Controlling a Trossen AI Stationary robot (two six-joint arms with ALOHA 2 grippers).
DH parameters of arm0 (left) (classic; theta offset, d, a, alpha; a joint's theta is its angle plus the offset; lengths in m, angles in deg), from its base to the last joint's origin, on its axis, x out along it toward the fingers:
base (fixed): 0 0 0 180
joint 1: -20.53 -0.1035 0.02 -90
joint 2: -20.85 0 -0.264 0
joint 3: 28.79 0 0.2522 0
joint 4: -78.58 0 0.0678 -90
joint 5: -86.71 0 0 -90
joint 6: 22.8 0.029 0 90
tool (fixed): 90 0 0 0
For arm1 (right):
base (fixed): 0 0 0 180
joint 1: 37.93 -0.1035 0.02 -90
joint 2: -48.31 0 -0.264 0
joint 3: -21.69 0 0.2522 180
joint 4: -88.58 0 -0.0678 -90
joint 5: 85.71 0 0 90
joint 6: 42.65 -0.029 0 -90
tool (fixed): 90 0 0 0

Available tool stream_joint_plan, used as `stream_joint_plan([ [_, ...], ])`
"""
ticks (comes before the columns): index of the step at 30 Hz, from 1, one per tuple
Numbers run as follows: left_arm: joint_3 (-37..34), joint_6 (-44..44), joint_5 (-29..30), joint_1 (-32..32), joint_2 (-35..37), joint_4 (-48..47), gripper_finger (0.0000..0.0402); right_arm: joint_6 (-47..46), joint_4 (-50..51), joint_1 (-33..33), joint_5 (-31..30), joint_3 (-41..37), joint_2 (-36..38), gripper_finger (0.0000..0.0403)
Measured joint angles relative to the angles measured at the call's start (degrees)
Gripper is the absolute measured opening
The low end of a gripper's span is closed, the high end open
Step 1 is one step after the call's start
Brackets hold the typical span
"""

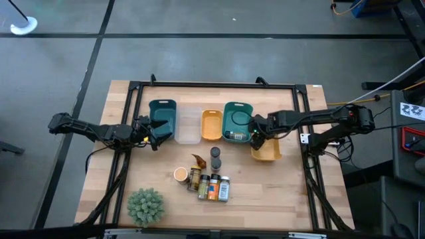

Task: Sort spices by type
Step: Put the yellow seasoning can into the right yellow bin

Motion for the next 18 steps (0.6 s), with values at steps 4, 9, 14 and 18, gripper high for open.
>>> stream_joint_plan([
  [4,0.0,-0.08,-0.02,0.01,0.02,0.0,0.0389,0.03,1.15,0.0,2.22,1.75,0.0,0.0241],
  [9,0.0,-0.11,-0.02,0.01,0.0,0.01,0.0389,0.06,2.07,0.0,0.44,2.06,0.02,0.0241],
  [14,0.0,-0.1,-0.02,0.0,0.03,0.09,0.0389,0.07,2.58,0.0,-0.42,2.06,-0.42,0.0241],
  [18,0.0,1.9,-0.02,0.0,0.21,0.73,0.0389,1.64,2.69,0.0,0.82,2.05,-0.96,0.0241],
])
